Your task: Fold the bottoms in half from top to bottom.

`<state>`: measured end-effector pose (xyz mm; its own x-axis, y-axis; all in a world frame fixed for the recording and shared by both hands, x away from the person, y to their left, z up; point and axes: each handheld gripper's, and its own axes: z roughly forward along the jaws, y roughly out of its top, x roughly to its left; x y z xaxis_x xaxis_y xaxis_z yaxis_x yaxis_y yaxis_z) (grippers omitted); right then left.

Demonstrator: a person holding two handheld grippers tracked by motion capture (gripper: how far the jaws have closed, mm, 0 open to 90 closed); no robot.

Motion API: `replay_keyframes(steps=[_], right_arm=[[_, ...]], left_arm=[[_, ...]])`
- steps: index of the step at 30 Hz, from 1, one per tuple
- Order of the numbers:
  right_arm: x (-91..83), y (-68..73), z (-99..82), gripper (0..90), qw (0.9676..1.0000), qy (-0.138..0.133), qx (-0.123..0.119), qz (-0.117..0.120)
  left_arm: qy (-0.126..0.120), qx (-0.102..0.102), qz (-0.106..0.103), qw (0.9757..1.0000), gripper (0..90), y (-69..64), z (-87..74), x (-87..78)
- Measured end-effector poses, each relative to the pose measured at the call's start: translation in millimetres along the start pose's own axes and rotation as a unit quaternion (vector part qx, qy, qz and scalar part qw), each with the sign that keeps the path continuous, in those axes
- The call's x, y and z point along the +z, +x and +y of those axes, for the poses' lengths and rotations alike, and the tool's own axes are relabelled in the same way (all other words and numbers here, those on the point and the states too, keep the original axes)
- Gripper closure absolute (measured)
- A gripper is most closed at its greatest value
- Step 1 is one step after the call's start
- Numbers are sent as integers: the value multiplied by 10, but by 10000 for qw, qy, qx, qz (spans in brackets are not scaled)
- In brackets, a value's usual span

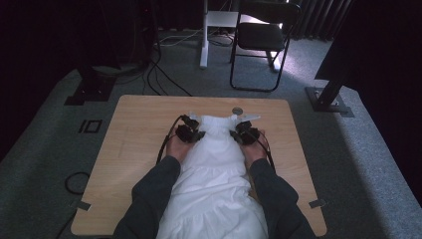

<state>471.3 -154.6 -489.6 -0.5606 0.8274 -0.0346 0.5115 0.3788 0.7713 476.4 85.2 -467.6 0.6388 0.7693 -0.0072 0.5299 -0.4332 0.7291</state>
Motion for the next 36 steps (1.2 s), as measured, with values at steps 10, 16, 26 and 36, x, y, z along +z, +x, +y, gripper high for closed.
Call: replay_keyframes(steps=[10, 16, 26, 36], right_arm=[[-636, -90, 911, 821, 9915, -1208, -218, -439], [-767, -55, 1048, 820, 9907, -1300, -214, -352], [-901, 130, 669, 818, 9925, -1184, -231, 212], [-1305, 534, 60, 815, 9888, -1181, -435, 799]], left_arm=[[-1071, 203, 253, 9937, 826, 152, 747, -679], [-1111, 201, 181, 9934, 823, 157, 731, -784], [-1167, 154, -292, 9926, 817, 33, 294, -947], [-1282, 407, -734, 9882, 809, -438, -500, -1325]])
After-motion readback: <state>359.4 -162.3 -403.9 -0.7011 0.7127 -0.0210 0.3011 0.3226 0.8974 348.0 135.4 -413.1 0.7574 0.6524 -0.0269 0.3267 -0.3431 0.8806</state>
